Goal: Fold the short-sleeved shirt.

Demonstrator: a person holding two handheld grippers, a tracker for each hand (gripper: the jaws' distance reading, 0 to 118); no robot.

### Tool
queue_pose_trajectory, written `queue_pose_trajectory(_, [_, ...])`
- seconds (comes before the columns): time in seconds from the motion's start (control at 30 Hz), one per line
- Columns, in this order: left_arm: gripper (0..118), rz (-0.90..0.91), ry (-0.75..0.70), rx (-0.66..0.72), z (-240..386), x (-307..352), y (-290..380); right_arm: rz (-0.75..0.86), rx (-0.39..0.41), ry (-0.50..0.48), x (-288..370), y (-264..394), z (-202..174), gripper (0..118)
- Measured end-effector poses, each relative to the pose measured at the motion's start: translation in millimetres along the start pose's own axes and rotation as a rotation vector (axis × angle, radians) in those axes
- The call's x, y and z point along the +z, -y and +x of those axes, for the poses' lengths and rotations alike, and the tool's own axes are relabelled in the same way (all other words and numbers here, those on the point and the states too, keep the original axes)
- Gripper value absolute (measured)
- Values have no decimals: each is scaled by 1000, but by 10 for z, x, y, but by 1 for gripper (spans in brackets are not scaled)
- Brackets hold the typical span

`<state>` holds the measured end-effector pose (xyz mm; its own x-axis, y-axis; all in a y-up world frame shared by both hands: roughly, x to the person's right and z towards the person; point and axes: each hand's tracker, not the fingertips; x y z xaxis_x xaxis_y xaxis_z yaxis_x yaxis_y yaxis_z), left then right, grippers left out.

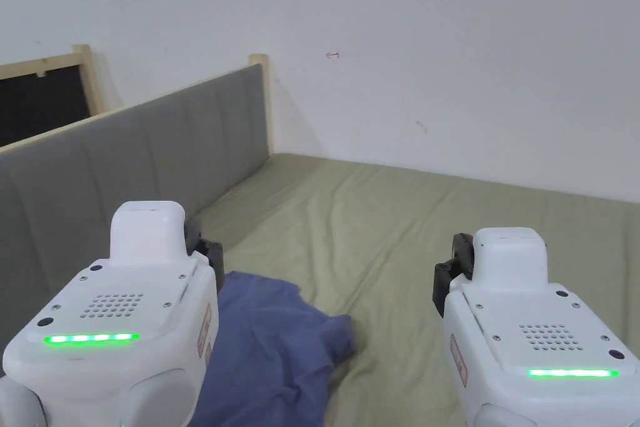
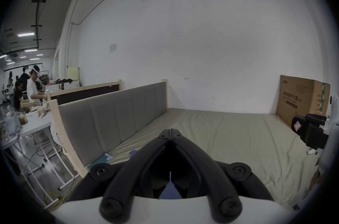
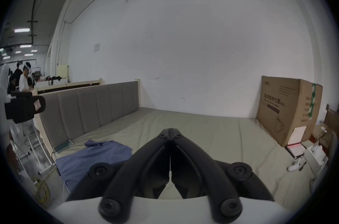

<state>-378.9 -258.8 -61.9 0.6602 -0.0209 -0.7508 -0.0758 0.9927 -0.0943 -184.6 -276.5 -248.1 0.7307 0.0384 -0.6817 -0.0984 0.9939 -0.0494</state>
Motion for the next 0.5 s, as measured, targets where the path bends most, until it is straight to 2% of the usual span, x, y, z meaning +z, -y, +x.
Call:
queue_pose_trajectory(0.13, [0, -28, -21, 7, -114, -73, 84, -30, -50, -67, -81, 46, -50, 0])
queue_pose_trajectory(0.27, [0, -77, -26, 2, -133, -229, 185, -56, -73, -78, -172, 118, -38, 0])
queue_pose_trajectory(0.4, [0, -236, 36, 49, -194, -588, 404, -78, -93, -92, -246, 202, -23, 0])
queue_pose_trajectory(0.5, [0, -359, 21, 80, -234, -947, 735, -108, -91, -98, -318, 287, -33, 0])
